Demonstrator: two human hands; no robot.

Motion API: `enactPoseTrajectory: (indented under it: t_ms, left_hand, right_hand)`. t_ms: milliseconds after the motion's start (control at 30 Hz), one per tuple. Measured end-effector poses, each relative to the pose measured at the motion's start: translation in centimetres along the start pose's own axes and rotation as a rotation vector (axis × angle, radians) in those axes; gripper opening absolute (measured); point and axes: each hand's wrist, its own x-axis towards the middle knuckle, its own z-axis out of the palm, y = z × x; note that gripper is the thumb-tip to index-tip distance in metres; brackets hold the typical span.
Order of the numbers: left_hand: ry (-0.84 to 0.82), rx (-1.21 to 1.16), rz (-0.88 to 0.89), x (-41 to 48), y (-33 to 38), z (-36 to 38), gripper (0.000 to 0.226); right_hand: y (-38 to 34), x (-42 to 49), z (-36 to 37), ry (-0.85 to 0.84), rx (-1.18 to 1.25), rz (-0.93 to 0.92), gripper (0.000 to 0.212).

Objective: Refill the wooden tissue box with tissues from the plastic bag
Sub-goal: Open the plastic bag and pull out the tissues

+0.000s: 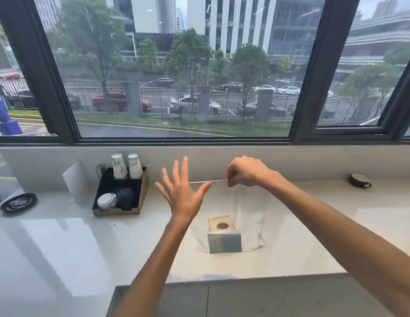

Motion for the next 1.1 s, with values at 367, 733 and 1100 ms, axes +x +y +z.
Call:
enactPoseTrajectory:
  t_ms: [367,733,1100]
  left_hand:
    - [-0.841,0.073,0.516,18.6,9.0,4.2,0.012]
    - [-0.718,0.001,0.437,26.3,10.2,10.5,0.007]
    - [-0.622,-0.166,0.448,34.8,10.6,13.0,0.033]
  right_hand:
    - [15.6,5.6,-6.7,0.06,0.059,-0.026,0.011]
    - [29.9,11.8,-5.7,0.053,0.285,-0.016,0.005]
    - [34.0,17.7,-8.8,0.205,0.523,-0.04,0.016]
